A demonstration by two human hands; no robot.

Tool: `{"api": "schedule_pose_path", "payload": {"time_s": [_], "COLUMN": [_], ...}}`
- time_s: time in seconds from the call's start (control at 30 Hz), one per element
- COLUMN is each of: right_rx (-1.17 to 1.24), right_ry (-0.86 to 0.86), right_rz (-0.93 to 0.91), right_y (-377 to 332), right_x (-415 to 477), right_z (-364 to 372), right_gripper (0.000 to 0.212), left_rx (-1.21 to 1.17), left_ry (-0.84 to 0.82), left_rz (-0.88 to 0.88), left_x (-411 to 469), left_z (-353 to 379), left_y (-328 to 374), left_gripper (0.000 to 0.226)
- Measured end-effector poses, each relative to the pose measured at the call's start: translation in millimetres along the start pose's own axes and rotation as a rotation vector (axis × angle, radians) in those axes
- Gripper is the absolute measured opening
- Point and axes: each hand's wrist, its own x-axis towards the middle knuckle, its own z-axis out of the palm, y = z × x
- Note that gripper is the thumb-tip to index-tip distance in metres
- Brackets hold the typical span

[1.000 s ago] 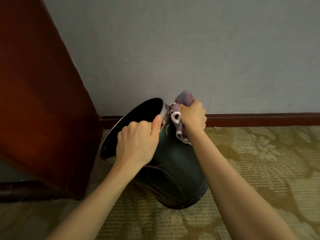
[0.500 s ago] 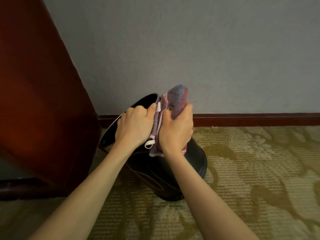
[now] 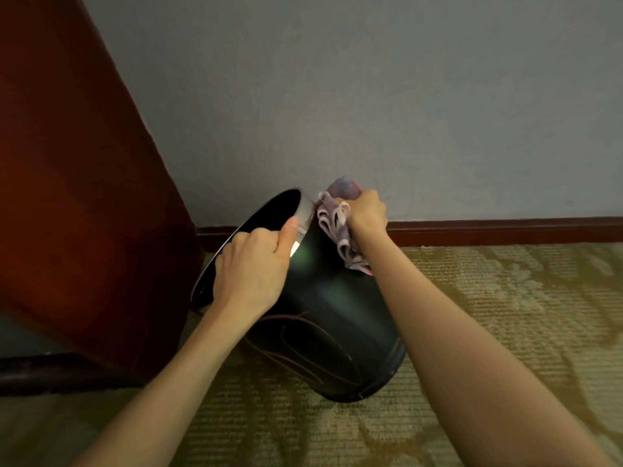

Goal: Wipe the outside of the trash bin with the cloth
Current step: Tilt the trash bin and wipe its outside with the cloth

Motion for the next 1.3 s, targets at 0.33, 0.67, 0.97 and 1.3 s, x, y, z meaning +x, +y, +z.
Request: {"api": "schedule_pose_path", "payload": {"time_s": [0.33,0.67,0.97,1.3], "right_rx": [-0.141,-0.206,-0.135,-0.078], "right_ry": [0.114,0.392,0.492,0.451], "right_rz": [0.11,0.101,-0.168,-0.567], "right_y": [86.0,94.8,31.9,32.3], "right_x": [-13.1,-45.8,-78.0,-90.7], "right_z": [-15.3,-6.2,26.1,31.3], "right_gripper": [0.042,0.032,0.036,0.039], "left_rx": [0.009,0.065,0.07,-0.098], "left_ry": [0.051,0.08,0.011,-0.054], "left_rz": [-0.113,-0.128,-0.206,-0.168], "left_x": [16.8,18.8,24.3,35.3], "left_z": [-6.7,-4.1,2.3,4.4], "left_y": [-38.2,-40.0,-20.0,-17.0], "left_gripper": [0.066,0.07,0.068,0.062]}}
